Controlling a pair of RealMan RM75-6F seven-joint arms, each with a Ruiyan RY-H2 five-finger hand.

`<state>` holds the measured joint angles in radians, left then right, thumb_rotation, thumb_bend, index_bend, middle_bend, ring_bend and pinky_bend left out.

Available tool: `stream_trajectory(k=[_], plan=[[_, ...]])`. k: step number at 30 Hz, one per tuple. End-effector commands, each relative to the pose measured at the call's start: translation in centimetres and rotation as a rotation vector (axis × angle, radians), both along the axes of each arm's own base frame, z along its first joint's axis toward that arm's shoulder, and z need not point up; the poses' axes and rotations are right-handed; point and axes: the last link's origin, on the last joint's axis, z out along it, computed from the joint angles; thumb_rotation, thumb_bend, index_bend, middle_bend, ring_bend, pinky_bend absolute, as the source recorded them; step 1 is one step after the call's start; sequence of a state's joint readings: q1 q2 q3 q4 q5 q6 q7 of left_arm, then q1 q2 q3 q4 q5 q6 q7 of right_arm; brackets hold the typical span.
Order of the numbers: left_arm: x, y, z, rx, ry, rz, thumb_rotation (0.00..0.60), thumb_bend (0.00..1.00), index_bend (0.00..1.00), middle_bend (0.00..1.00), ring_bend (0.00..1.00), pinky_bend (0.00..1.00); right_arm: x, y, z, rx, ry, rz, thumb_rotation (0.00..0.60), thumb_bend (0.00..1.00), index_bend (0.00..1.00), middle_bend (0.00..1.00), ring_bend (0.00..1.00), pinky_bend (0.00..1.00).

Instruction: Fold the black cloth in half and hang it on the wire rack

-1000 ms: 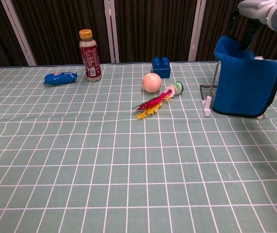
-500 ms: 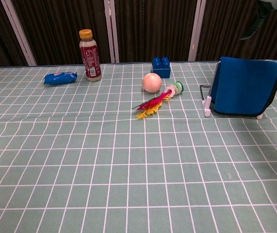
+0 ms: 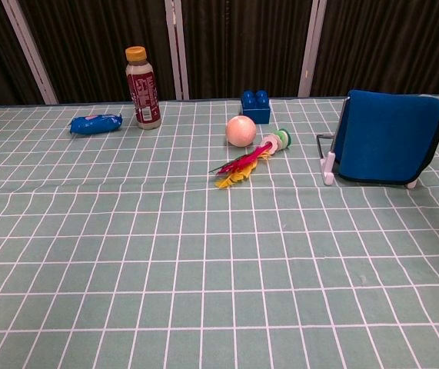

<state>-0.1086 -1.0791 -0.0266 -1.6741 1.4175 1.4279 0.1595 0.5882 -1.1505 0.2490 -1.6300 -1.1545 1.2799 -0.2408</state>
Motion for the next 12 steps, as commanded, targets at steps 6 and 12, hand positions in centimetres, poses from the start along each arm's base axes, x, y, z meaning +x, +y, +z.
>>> stream_trajectory(k=[6, 12], plan=[[0.5, -1.1, -0.1, 0.025, -0.01, -0.096, 0.6, 0.0, 0.0, 0.0, 0.0, 0.0, -6.5, 11.3, 0.7, 0.013, -0.014, -0.033, 0.6, 0.0, 0.0, 0.0, 0.0, 0.0], [0.7, -1.5, -0.3, 0.026, -0.01, -0.117, 0.6, 0.0, 0.0, 0.0, 0.0, 0.0, -8.5, 14.0, -0.2, -0.015, -0.019, -0.058, 0.6, 0.0, 0.0, 0.0, 0.0, 0.0]])
